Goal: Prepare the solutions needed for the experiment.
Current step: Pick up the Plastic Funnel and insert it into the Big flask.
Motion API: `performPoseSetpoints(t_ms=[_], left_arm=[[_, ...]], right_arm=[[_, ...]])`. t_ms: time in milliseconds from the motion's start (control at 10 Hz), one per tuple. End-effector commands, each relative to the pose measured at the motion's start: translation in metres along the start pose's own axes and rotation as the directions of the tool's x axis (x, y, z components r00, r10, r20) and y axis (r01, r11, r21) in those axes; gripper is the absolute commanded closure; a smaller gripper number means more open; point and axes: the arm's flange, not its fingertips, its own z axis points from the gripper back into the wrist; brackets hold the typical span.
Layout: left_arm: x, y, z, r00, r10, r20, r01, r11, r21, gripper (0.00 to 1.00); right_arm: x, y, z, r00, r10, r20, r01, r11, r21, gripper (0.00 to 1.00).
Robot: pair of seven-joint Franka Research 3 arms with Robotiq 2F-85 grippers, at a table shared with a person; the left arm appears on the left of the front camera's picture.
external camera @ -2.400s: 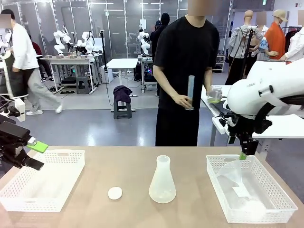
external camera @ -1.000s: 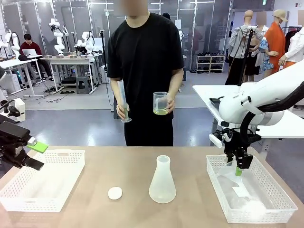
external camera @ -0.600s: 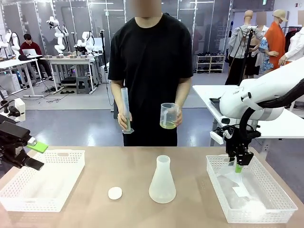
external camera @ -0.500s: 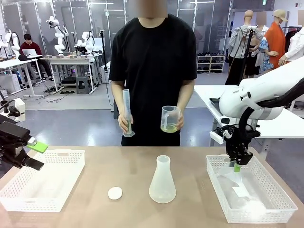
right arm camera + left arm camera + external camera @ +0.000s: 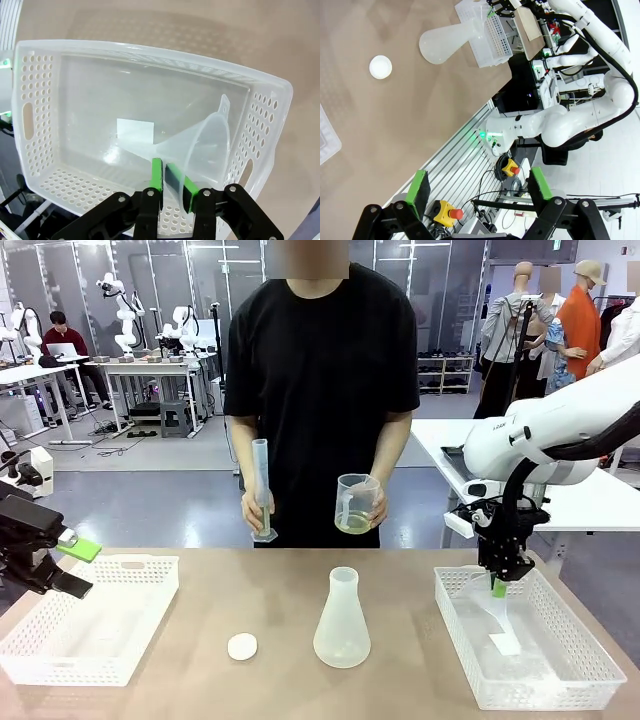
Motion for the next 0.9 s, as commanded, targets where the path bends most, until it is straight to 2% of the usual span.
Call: performPoseSetpoints(t_ms=[0, 100, 400, 500, 800], left_arm=[[0.003, -0.001, -0.002, 1.000, -0.020, 0.009, 0.020, 0.999, -0.025, 0.00], [0.003, -0.001, -0.002, 1.000, -0.020, 0.009, 0.020, 0.999, -0.025, 0.00], [0.003, -0.001, -0.002, 1.000, -0.020, 0.009, 0.020, 0.999, -0.025, 0.00], [0.003, -0.001, -0.002, 1.000, -0.020, 0.009, 0.020, 0.999, -0.025, 0.00], [0.003, -0.001, -0.002, 1.000, -0.020, 0.009, 0.020, 0.999, -0.025, 0.00]], right_arm=[[0.002, 0.004, -0.001, 1.000, 0.007, -0.015, -0.008, 1.000, -0.019, 1.00], [0.007, 0.015, 0.010, 0.999, -0.047, -0.027, 0.045, 0.998, -0.050, 1.00], [0.026, 0.070, 0.061, 0.982, -0.130, -0.136, 0.096, 0.968, -0.232, 1.00], [0.033, 0.089, 0.077, 0.980, -0.143, -0.140, 0.095, 0.949, -0.300, 1.00], [0.047, 0.150, 0.123, 0.962, -0.221, -0.158, 0.093, 0.816, -0.571, 1.00]])
